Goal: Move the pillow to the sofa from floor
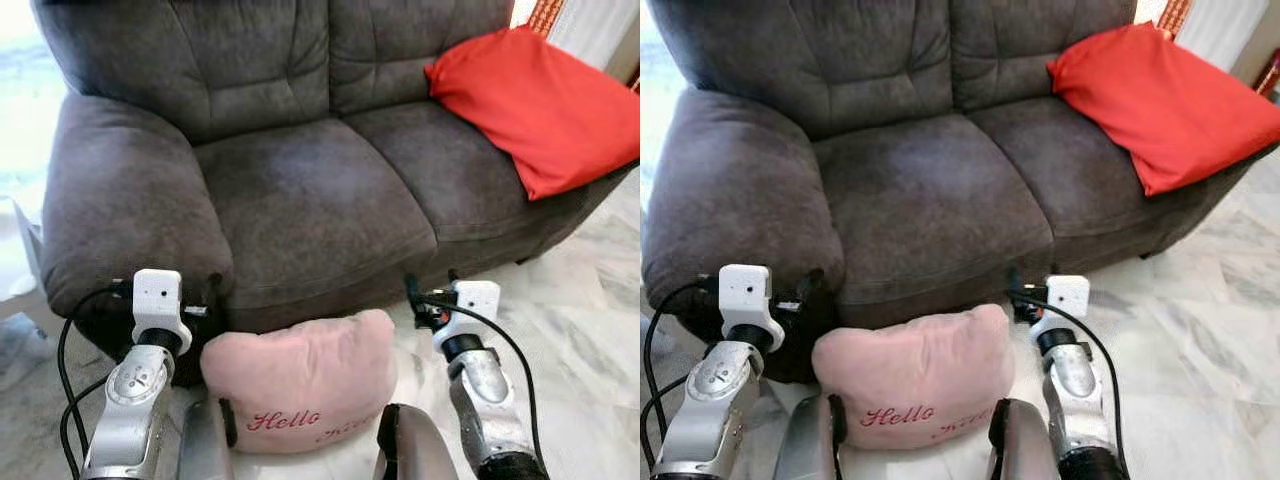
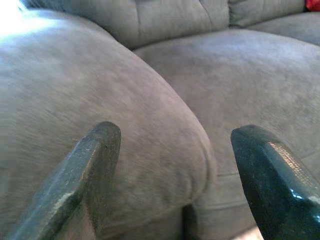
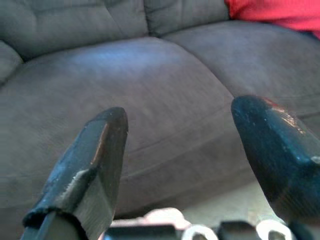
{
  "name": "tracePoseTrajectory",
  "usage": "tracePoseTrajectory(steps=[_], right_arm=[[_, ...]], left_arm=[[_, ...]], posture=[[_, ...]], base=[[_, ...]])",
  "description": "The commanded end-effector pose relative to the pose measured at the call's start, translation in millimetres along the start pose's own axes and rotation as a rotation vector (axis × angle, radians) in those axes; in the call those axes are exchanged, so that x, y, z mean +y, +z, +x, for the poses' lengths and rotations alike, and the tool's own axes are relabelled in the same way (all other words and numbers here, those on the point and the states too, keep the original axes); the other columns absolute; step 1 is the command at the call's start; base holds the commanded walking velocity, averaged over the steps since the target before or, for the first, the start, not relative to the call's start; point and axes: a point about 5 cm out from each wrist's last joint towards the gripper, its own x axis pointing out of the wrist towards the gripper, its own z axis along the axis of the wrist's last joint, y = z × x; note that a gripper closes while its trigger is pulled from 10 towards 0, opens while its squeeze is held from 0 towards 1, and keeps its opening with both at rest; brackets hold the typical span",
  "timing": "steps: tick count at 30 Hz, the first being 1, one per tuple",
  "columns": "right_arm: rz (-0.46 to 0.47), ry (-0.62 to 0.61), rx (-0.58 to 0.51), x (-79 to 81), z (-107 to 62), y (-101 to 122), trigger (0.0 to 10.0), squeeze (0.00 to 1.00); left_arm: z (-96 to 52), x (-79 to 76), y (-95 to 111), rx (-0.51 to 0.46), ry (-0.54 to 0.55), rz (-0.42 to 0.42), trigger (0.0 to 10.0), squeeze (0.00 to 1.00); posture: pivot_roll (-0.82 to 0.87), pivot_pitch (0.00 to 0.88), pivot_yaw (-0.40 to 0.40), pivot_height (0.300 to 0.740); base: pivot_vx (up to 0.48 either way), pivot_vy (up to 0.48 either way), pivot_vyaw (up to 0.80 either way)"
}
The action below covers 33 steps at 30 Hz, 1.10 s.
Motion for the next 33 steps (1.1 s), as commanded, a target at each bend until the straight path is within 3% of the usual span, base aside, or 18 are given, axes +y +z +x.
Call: tracePoseTrajectory(steps=[1,7,15,17,33], right_arm=[[-0.004,-0.010,-0.018,0.2,-0.4,4.4,10.0,0.00],[-0.023,0.005,-0.024,3.9,-1.7,10.6,10.0,0.00],[-0.011,0.017,-0.030,5.8,-1.2,13.4,10.0,0.00],[0.025,0.011,-0.034,8.0,-0.2,14.1,10.0,0.00],[0.009,0.025,-0.004,9.5,-6.8,10.2,10.0,0.00]], left_arm=[[2.8,1.7,1.6,-0.018,0.019,0.019,10.0,0.00],[10.4,3.1,4.5,-0.046,0.071,0.018,10.0,0.00],[15.0,5.9,10.2,-0.086,0.103,0.033,10.0,0.00],[16.2,6.7,13.9,-0.103,0.107,0.039,10.0,0.00],[16.4,-0.4,16.2,-0.129,0.085,0.044,10.0,0.00]], posture=[[0.10,0.000,-0.049,0.535],[0.10,0.000,-0.046,0.535],[0.11,0.000,-0.049,0.535],[0.11,0.000,-0.047,0.535],[0.10,0.000,-0.048,0.535]], base=[[0.000,0.000,0.00],[0.000,0.000,0.00],[0.000,0.000,0.80],[0.240,0.000,0.00],[0.230,0.000,0.00]])
